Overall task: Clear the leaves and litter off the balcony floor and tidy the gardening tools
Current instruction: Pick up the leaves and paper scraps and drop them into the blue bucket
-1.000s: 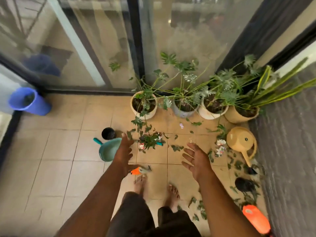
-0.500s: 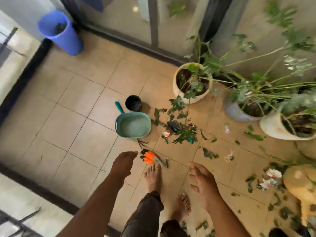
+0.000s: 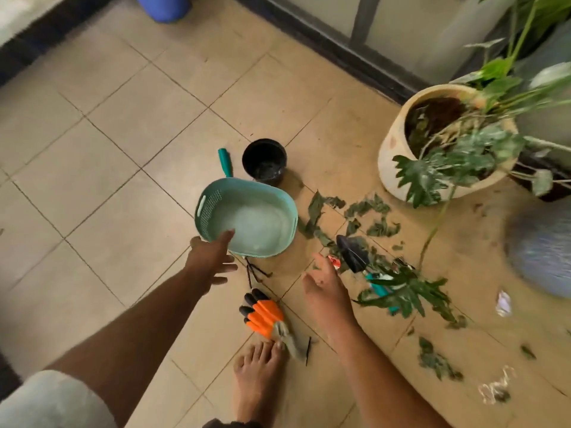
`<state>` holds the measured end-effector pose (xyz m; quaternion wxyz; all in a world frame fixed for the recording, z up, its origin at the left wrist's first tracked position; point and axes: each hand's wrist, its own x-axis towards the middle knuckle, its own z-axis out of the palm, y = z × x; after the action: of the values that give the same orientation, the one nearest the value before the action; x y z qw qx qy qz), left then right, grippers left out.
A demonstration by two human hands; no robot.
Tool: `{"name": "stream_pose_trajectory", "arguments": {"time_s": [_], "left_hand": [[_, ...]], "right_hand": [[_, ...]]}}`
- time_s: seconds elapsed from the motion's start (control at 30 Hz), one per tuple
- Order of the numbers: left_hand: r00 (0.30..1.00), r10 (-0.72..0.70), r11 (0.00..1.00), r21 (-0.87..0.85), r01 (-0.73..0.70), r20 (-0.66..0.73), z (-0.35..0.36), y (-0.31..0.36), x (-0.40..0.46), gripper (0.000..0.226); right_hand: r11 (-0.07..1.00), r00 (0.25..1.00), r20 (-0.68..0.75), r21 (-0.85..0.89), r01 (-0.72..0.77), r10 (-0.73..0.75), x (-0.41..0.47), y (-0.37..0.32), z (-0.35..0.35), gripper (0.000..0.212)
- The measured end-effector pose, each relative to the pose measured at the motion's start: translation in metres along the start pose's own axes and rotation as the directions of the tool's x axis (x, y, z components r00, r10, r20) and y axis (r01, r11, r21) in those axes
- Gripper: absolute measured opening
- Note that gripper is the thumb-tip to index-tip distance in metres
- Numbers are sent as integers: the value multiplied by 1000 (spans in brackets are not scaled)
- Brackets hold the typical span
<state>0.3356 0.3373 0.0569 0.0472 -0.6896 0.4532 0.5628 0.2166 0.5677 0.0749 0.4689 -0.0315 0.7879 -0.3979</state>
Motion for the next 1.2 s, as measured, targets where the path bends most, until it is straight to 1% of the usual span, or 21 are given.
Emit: {"name": "stream_pose_trajectory", "arguments": {"time_s": [0.07, 0.13, 0.2, 0.27, 0.37, 0.4, 0.47, 0.53, 0.57, 0.63, 0.7, 0.77, 0.83, 0.87, 0.9, 0.93, 0.97, 1.0, 1.07, 1.13, 1.2], "left_hand": [[998, 49, 998, -45, -51, -48, 10, -6, 17, 50], [990, 114, 993, -25, -116, -80, 18, -10, 28, 25], [979, 187, 982, 17, -187, -85, 18, -8, 32, 22], [965, 235, 972, 18, -235, -114, 7, -5, 36, 25], [934, 294, 955, 25, -295, -203, -35, -3, 52, 22], [924, 302, 953, 43, -301, -234, -54, -4, 57, 20], [908, 300, 954, 83, -289, -292, -96, -10, 63, 21], [902, 276, 961, 114, -252, -333, -135, -24, 64, 21], [900, 255, 966, 125, -225, -354, -151, -32, 64, 22], [893, 216, 975, 143, -173, -395, -177, -52, 66, 23], [895, 160, 986, 112, -125, -417, -193, -71, 72, 20], [903, 93, 995, 65, -72, -419, -201, -86, 77, 19], [918, 62, 998, 52, -45, -393, -202, -94, 83, 21], [924, 56, 998, 60, -36, -377, -202, -95, 85, 20], [930, 55, 997, 73, -31, -364, -202, -93, 85, 20], [935, 62, 996, 88, -33, -349, -202, -93, 88, 20], [940, 68, 994, 108, -34, -334, -202, -91, 87, 21], [943, 75, 991, 133, -33, -325, -203, -90, 89, 23], [950, 83, 986, 164, -35, -301, -201, -90, 89, 25], [948, 87, 983, 181, -32, -306, -199, -90, 89, 23], [940, 78, 980, 201, -11, -331, -197, -89, 92, 26]], "right_hand": [[999, 999, 8, 13, 48, -49, 30, -2, 8, 60], [995, 994, 42, 25, 96, -97, 56, -5, 17, 73], [993, 992, 46, 27, 118, -119, 80, -11, 25, 89], [991, 991, 1, 21, 133, -133, 104, -19, 30, 94], [971, 979, -51, -149, 187, -196, 128, -24, 41, 79], [958, 977, -35, -205, 198, -209, 131, -23, 47, 70], [915, 970, 55, -325, 240, -235, 129, -12, 66, 54], [840, 965, 149, -475, 262, -217, 119, 6, 87, 49], [788, 965, 174, -558, 259, -194, 112, 16, 97, 51], [665, 976, 187, -716, 214, -113, 97, 35, 109, 64], [526, 975, 220, -826, 203, -32, 86, 50, 112, 80], [388, 965, 262, -888, 246, -12, 81, 58, 111, 93], [313, 956, 292, -908, 280, -8, 80, 63, 110, 107], [285, 951, 309, -912, 295, 5, 79, 65, 111, 110], [257, 945, 328, -913, 316, 4, 79, 67, 112, 107], [235, 938, 347, -912, 338, 0, 79, 69, 113, 98], [235, 932, 361, -905, 353, -11, 79, 70, 114, 88], [260, 931, 365, -897, 358, -22, 80, 70, 113, 78], [337, 921, 389, -865, 372, -18, 82, 66, 111, 65], [484, 890, 455, -780, 396, 4, 83, 53, 107, 49], [712, 860, 509, -597, 369, -19, 87, 37, 105, 34]]}}
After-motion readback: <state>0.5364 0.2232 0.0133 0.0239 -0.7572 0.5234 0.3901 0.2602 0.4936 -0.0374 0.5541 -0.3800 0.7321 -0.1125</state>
